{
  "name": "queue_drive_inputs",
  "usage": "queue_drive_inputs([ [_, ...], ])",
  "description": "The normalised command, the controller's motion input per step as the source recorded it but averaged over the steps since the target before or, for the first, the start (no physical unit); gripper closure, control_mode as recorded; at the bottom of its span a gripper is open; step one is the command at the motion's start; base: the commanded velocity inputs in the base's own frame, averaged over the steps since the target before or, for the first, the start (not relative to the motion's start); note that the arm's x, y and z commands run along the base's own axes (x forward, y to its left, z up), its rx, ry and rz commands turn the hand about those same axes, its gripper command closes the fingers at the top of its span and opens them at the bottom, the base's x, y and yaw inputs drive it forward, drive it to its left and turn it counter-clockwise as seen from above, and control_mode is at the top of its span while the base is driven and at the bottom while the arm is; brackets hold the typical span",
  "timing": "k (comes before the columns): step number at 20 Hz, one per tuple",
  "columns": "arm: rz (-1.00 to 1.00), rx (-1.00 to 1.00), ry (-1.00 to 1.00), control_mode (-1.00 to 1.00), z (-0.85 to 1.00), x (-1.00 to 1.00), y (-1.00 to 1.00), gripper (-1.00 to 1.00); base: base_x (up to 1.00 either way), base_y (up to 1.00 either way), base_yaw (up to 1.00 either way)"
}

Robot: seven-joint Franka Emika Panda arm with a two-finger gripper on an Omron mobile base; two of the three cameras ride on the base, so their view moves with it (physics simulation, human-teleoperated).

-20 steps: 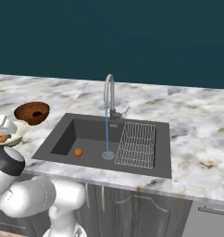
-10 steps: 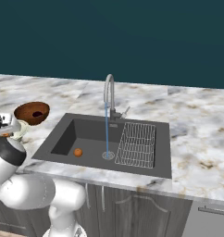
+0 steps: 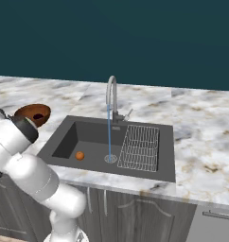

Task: Pick the tangerines from the sink and place them in one bowl. Place the eggplant in the other bowl. Then turn off the sink faucet.

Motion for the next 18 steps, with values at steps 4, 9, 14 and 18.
queue_drive_inputs([
  [4,0.08,0.00,0.13,-1.00,-0.28,0.38,0.24,1.00,0.00,0.00,0.00],
  [9,0.06,-0.02,0.07,-1.00,-0.17,0.24,0.39,1.00,0.00,0.00,0.00],
  [14,0.02,-0.02,0.00,-1.00,-0.04,0.00,0.18,-1.00,0.00,0.00,0.00],
  [18,0.00,0.00,-0.11,-1.00,0.14,0.00,-0.06,-1.00,0.00,0.00,0.00],
])
